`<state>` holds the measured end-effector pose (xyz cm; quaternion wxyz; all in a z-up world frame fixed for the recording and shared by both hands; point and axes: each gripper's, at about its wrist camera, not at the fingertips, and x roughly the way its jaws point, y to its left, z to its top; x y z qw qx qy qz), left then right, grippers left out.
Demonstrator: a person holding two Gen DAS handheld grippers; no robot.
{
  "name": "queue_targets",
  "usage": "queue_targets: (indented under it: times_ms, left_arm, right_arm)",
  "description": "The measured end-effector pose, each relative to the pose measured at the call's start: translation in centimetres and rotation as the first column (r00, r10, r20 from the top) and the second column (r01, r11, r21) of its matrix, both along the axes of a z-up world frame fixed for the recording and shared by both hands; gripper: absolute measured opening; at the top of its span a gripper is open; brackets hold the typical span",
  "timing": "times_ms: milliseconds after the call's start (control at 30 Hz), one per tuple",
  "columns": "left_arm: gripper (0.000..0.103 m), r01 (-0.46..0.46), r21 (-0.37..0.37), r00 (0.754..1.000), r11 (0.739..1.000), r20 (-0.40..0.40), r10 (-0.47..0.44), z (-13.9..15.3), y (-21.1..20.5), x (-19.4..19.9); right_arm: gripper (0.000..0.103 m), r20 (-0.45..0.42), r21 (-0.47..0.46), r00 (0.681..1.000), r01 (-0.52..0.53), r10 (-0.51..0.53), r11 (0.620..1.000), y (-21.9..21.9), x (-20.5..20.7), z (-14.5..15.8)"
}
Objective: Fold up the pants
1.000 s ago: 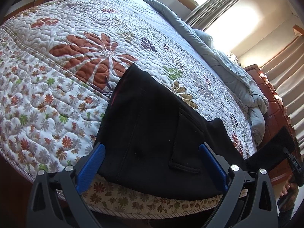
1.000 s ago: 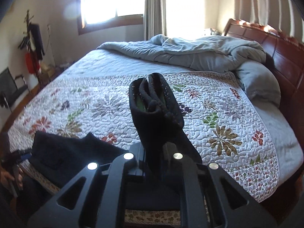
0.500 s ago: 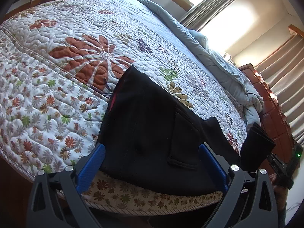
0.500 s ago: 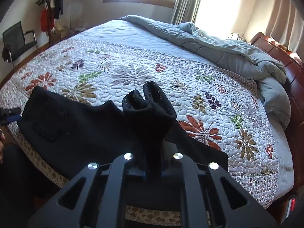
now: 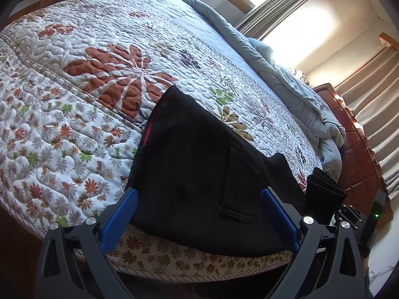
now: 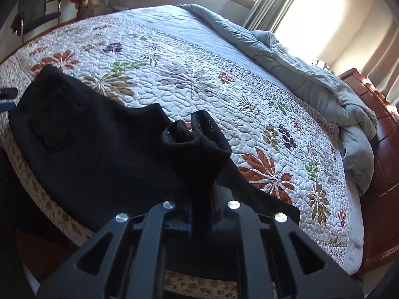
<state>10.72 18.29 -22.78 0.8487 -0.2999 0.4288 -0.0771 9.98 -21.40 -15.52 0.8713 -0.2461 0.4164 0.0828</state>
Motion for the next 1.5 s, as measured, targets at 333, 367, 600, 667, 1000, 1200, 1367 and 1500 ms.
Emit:
queue_targets:
  times_ms: [333, 367, 600, 667, 1000, 1200, 1367, 1500]
  left_arm:
    - [0.099, 0.004, -0.014, 1.000, 1.000, 0.001, -0.004, -0.1, 0.3, -0.2]
    - [0.099, 0.005, -0.016, 1.000, 1.000, 0.001, -0.005, -0.1, 0.4, -0.2]
    - [0.099, 0.011, -0.036, 1.000, 0.999, 0.002, -0.011, -0.2, 0.7, -0.2]
    - [0.099, 0.012, -0.041, 1.000, 0.999, 0.002, -0.012, -0.2, 0.8, -0.2]
    - [0.099, -0.028, -0.023, 1.000, 0.999, 0.002, 0.028, 1.4, 0.6, -1.0]
    - [0.099, -0.127, -0.143, 0.992, 0.981, 0.005, 0.129, 2.3, 0.2, -3.6]
    - [0.099, -0.240, -0.274, 0.971, 0.931, -0.059, 0.233, 0.7, 0.1, -5.1]
    - [0.099, -0.276, -0.263, 0.961, 0.925, -0.076, 0.265, 0.2, -0.2, -5.1]
  right_arm:
    - [0.009, 0.009, -0.272, 0.993, -0.109, 0.116, 0.956, 4.0, -1.8, -5.5]
    - [0.009, 0.005, -0.295, 0.991, -0.123, 0.130, 0.947, 4.3, -2.1, -6.1]
    - [0.010, -0.021, -0.371, 0.983, -0.179, 0.185, 0.911, 4.8, -2.9, -8.2]
    - [0.011, -0.038, -0.382, 0.981, -0.192, 0.192, 0.904, 5.1, -2.9, -8.9]
    - [0.044, -0.175, -0.124, 0.949, -0.284, 0.261, 0.951, 5.0, -4.0, -6.7]
    - [0.040, -0.299, 0.383, 0.922, -0.121, 0.246, 0.916, -0.3, -1.2, -1.6]
    - [0.030, -0.381, 0.406, 0.911, 0.010, 0.159, 0.914, -3.3, 1.7, -3.6]
    - [0.030, -0.462, 0.400, 0.872, 0.043, 0.161, 0.915, -3.4, 1.6, -6.7]
